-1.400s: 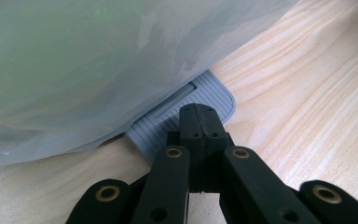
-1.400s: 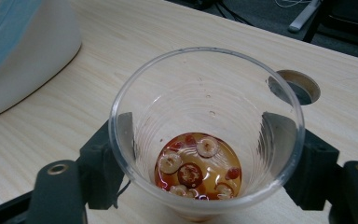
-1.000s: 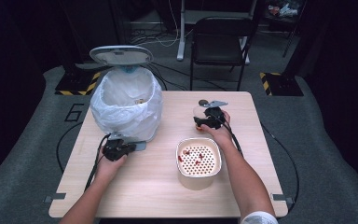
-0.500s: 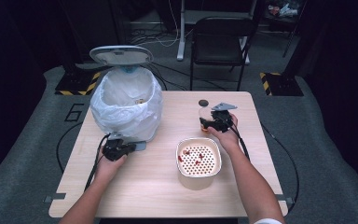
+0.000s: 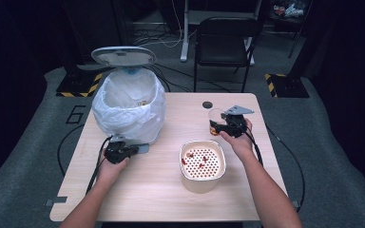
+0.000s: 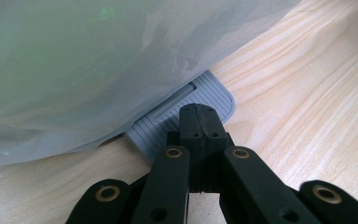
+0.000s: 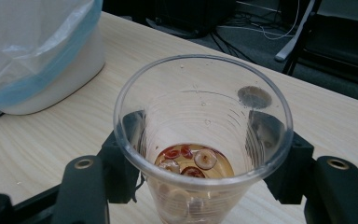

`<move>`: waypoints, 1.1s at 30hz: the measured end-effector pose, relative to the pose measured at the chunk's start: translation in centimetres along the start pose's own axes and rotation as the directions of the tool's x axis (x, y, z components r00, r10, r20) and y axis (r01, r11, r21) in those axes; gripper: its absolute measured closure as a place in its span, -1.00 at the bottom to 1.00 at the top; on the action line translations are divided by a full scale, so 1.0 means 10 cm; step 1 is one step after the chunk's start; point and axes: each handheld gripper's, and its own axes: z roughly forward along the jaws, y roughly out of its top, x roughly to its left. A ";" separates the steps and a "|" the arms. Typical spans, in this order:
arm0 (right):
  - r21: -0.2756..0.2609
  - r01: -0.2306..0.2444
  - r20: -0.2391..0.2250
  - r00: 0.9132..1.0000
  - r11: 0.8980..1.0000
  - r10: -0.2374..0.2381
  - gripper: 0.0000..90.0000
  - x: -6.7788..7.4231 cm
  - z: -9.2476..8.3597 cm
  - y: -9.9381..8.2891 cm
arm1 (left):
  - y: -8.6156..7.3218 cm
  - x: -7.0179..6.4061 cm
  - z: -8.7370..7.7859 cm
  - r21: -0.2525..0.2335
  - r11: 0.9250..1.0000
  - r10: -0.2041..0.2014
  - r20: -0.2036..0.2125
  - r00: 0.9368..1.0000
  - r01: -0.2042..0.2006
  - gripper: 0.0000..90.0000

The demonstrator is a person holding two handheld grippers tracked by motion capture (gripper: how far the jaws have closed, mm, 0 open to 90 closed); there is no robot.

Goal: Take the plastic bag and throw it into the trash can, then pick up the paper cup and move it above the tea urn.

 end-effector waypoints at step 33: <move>-0.103 0.081 0.026 0.997 0.991 -0.079 -0.13 0.27 -1.16 0.13 | 0.01 0.00 -0.01 0.019 1.000 0.002 0.000 1.000 -0.002 1.00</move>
